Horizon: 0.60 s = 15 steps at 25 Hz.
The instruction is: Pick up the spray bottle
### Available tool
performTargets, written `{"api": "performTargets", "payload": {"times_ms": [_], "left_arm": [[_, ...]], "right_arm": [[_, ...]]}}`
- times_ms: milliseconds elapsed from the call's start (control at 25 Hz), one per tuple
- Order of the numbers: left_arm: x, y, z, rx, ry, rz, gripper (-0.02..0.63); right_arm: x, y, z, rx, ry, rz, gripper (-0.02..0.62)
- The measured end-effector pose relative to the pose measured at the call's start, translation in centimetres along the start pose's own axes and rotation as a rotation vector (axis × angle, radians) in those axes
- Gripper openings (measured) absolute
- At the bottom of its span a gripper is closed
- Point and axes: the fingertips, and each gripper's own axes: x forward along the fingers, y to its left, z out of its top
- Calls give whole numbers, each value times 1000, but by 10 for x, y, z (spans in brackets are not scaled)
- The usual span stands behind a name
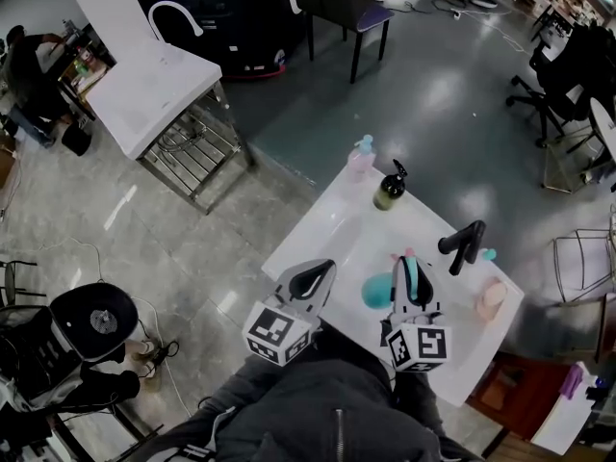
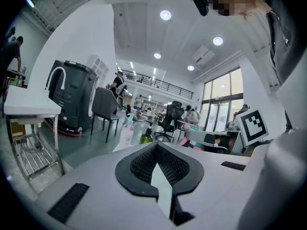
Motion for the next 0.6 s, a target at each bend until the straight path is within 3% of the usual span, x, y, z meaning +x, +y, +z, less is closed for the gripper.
{"api": "performTargets", "payload": {"times_ms": [240,600], "left_arm": [[-5,7,-1,-3,-4,40,6],[-2,8,0,2,3,39,6]], "right_arm": [[6,3,-2,3,2,32,61],[11,7,-3,7,9,44,61]]}}
